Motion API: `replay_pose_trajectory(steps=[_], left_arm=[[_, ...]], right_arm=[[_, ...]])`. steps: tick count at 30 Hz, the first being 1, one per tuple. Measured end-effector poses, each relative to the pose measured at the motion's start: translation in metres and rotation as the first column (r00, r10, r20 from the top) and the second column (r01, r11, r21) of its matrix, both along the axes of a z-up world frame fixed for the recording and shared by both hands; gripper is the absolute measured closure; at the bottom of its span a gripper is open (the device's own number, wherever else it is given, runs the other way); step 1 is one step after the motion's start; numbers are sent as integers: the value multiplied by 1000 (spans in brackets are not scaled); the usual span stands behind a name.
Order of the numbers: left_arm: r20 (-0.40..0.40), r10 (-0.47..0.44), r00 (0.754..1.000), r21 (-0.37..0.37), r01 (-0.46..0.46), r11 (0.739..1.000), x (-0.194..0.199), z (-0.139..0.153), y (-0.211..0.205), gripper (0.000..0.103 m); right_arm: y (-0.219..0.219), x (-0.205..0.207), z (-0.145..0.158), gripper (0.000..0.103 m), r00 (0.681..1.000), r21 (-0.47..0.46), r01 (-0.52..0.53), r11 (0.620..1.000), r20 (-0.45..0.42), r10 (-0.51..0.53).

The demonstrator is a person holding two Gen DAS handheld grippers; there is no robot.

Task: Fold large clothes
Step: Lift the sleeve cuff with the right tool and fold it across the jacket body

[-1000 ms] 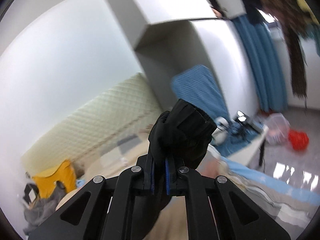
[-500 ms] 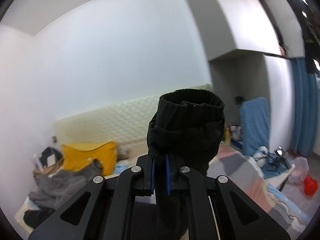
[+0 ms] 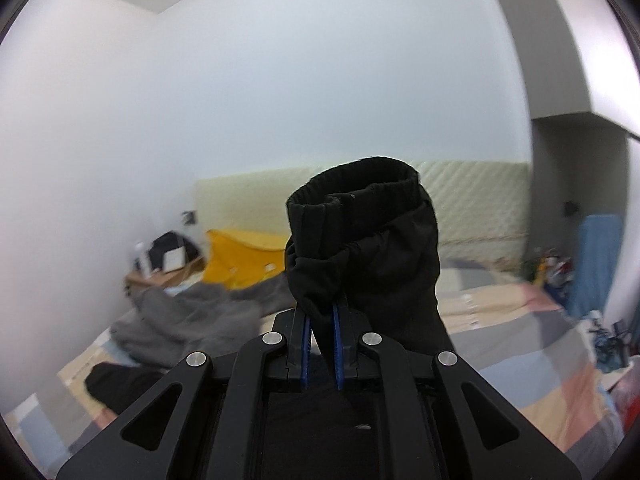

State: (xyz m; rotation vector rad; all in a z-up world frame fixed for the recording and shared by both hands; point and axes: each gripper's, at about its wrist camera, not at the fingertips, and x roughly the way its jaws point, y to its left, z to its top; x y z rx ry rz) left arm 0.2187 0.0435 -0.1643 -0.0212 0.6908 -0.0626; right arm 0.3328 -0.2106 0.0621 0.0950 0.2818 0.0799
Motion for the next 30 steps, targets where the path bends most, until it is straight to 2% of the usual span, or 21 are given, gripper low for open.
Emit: replay_pose_trajectory(steps=[4, 9, 15, 17, 19, 21, 27, 30], left_arm=[[-10, 9, 1000, -5, -9, 1000, 4, -1, 5, 0], [-3, 38, 999, 26, -38, 999, 10, 3, 19, 0], [-13, 140, 990, -40, -141, 989, 25, 1, 81, 0], [-62, 187, 980, -68, -191, 979, 36, -10, 104, 0], [-114, 225, 968, -119, -238, 964, 44, -21, 126, 0], [-139, 248, 959, -138, -266, 954, 49, -26, 136, 0], [-141, 239, 961, -92, -253, 963, 55, -35, 130, 0], [-165, 246, 955, -96, -264, 960, 60, -43, 134, 0]], right_arm=[[29, 16, -23, 95, 996, 39, -70, 997, -59, 72], [79, 35, -49, 95, 975, 21, -182, 983, -126, 184], [123, 55, -95, 92, 939, 39, -267, 963, -214, 269], [144, 58, -110, 92, 925, 16, -299, 954, -240, 294], [164, 66, -129, 92, 908, -1, -330, 944, -272, 317], [181, 75, -151, 92, 891, 6, -351, 936, -305, 336], [218, 93, -233, 92, 835, 18, -373, 928, -428, 345], [235, 94, -260, 92, 812, -3, -385, 923, -476, 338]])
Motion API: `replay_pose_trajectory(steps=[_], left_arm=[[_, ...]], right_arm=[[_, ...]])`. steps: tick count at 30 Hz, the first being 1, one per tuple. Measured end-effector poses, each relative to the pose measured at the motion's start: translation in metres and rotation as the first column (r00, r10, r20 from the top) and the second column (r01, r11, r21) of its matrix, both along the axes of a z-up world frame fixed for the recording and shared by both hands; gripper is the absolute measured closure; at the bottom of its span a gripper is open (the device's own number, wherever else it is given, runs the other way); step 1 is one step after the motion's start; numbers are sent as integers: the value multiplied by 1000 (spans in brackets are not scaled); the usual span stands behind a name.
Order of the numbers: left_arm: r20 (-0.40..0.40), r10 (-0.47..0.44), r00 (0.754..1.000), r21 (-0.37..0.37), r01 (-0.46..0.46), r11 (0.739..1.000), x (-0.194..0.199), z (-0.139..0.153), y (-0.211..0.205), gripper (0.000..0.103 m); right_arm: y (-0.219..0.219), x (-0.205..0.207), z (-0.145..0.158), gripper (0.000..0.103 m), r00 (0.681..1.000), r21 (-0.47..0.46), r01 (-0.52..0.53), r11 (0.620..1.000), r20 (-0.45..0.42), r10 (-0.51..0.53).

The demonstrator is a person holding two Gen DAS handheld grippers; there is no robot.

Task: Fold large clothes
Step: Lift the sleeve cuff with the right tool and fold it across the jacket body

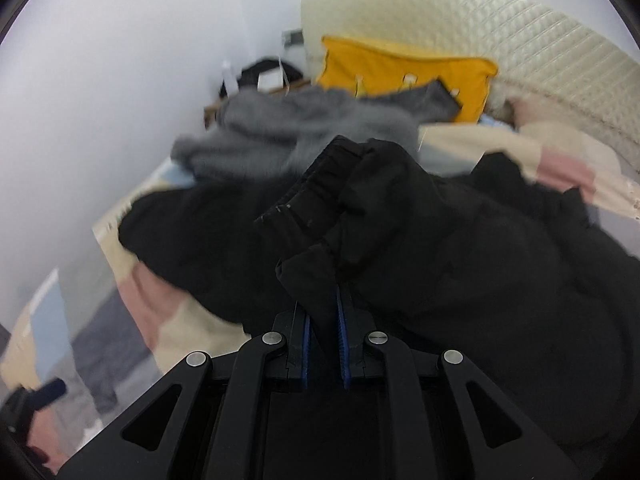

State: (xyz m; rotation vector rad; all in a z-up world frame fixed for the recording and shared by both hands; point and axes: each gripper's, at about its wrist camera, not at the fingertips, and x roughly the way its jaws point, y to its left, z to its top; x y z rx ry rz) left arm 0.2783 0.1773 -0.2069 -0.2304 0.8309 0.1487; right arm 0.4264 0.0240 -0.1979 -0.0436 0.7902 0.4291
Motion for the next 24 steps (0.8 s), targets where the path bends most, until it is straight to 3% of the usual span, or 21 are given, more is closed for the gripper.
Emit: replay_pose_trajectory(steps=[7, 11, 12, 13, 14, 15, 19, 24], left_arm=[[-22, 19, 1000, -11, -19, 1000, 7, -8, 4, 0], [-29, 15, 999, -4, -15, 1000, 9, -12, 1, 0], [-29, 14, 999, -4, -14, 1000, 10, -13, 1, 0], [-29, 12, 1000, -4, -12, 1000, 10, -13, 0, 0], [-27, 11, 1000, -1, -11, 1000, 10, -12, 0, 0], [-26, 10, 1000, 1, -10, 1000, 10, -12, -2, 0], [-18, -4, 1000, 17, 4, 1000, 9, -11, -7, 0], [9, -31, 999, 35, 31, 999, 6, -4, -19, 0]], right_arm=[[21, 6, -49, 90, 1000, -203, 5, 979, -17, -9], [34, -2, -53, 74, 999, -310, -30, 950, 13, 36], [37, -7, -50, 64, 998, -323, -47, 945, 17, 55], [37, -10, -46, 54, 998, -325, -59, 944, 14, 67], [37, -14, -43, 36, 997, -321, -69, 944, 18, 79], [35, -23, -33, 33, 994, -307, -76, 949, 50, 96], [19, -40, -2, 33, 985, -282, -84, 956, 120, 122], [-47, -61, 26, 33, 983, -215, -3, 977, 177, 42]])
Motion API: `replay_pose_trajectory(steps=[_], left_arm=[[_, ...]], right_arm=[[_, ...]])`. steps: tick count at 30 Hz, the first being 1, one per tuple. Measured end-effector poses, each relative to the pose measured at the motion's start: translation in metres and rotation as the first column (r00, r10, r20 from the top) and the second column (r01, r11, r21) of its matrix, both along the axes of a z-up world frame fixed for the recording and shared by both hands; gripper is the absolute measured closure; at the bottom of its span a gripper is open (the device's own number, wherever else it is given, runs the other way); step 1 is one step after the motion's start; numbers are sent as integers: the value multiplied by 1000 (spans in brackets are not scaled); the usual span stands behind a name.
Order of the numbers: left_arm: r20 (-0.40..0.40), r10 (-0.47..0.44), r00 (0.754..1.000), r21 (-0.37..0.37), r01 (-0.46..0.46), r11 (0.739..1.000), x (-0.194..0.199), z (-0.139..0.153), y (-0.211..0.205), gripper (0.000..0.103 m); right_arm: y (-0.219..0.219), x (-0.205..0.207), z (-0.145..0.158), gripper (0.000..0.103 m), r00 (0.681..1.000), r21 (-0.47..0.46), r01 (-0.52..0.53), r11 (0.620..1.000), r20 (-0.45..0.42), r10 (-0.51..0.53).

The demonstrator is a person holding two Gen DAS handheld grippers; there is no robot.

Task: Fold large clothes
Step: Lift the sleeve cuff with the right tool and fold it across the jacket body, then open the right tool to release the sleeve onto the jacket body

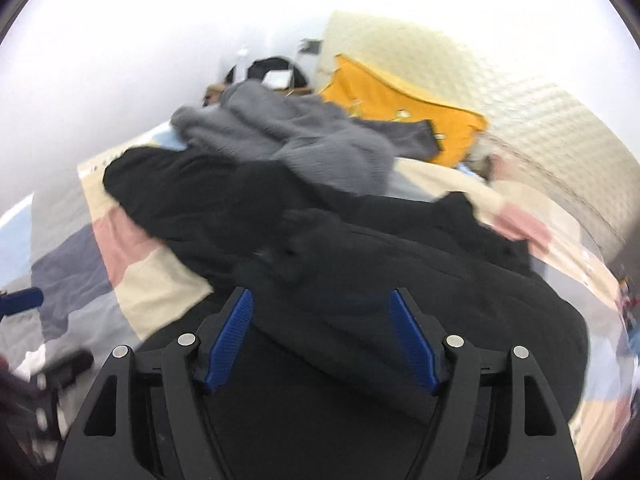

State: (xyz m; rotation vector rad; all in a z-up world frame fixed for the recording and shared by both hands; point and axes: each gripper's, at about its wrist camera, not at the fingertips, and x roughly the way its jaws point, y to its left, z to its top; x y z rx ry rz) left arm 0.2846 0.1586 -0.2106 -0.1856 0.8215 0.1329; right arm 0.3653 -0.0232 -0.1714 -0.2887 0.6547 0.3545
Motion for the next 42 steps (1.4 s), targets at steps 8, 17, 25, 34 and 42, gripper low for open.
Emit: replay_pose_trajectory(steps=[8, 17, 25, 34, 42], left_arm=[[69, -119, 991, 26, 117, 993, -4, 18, -52, 0], [95, -283, 954, 31, 281, 959, -19, 9, -127, 0], [70, -357, 932, 56, 353, 934, -17, -7, -166, 0], [53, -335, 941, 61, 332, 941, -14, -14, -168, 0], [61, -322, 945, 54, 319, 946, -14, -12, -165, 0]], right_arm=[[-122, -30, 7, 33, 977, 127, 204, 971, 37, -210], [-233, -34, -28, 33, 918, 122, 394, 911, -3, -396], [-310, -25, -69, 33, 867, 136, 493, 859, -161, -472], [-317, -12, -108, 33, 867, 54, 481, 875, -176, -466], [-334, -22, -75, 34, 844, 195, 533, 823, -48, -535]])
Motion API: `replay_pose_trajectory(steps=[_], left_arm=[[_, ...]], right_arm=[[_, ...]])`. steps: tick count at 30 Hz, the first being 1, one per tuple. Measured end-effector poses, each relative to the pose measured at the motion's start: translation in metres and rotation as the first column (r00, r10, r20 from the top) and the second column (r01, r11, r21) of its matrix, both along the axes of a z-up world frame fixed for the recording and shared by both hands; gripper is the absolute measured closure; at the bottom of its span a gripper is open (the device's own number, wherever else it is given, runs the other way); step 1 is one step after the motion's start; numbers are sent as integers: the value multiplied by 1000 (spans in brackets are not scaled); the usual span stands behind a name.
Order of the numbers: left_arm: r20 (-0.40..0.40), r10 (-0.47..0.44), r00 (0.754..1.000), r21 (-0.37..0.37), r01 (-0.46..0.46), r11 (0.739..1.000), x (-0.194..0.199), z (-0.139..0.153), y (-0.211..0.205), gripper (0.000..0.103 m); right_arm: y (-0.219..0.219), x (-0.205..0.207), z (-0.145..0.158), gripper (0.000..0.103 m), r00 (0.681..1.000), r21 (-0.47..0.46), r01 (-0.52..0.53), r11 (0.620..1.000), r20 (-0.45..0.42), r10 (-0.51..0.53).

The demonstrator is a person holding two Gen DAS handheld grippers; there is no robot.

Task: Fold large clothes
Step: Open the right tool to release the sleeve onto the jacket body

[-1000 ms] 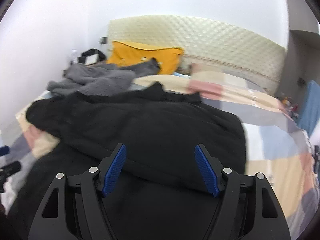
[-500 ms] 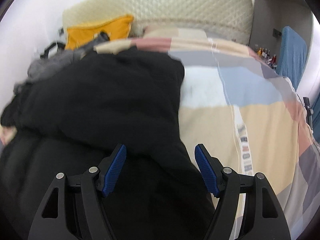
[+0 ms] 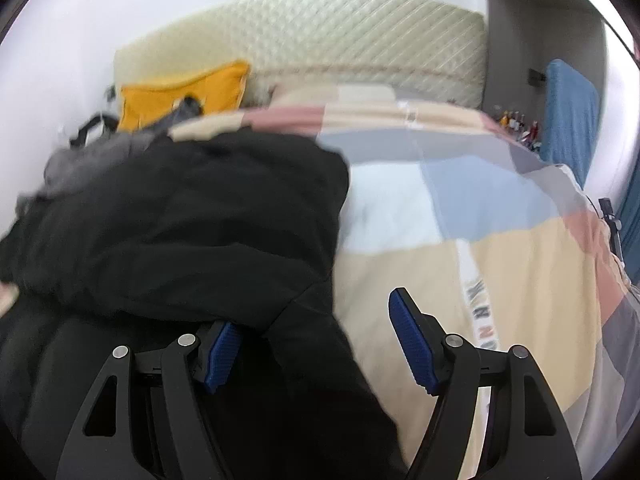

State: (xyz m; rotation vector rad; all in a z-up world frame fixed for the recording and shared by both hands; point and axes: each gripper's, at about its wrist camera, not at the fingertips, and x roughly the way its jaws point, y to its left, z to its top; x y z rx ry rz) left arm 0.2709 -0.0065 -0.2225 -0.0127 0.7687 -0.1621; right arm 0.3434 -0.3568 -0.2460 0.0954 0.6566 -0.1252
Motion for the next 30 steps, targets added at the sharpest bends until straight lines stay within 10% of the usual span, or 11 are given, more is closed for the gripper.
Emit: replay_pose_trajectory(steps=[12, 30], left_arm=[[33, 24, 999, 48, -25, 999, 0, 3, 2, 0], [131, 36, 991, 84, -47, 995, -38, 25, -2, 0]], right_arm=[[-52, 4, -32, 33, 986, 197, 157, 968, -88, -142], [59, -121, 84, 31, 998, 153, -8, 988, 63, -2]])
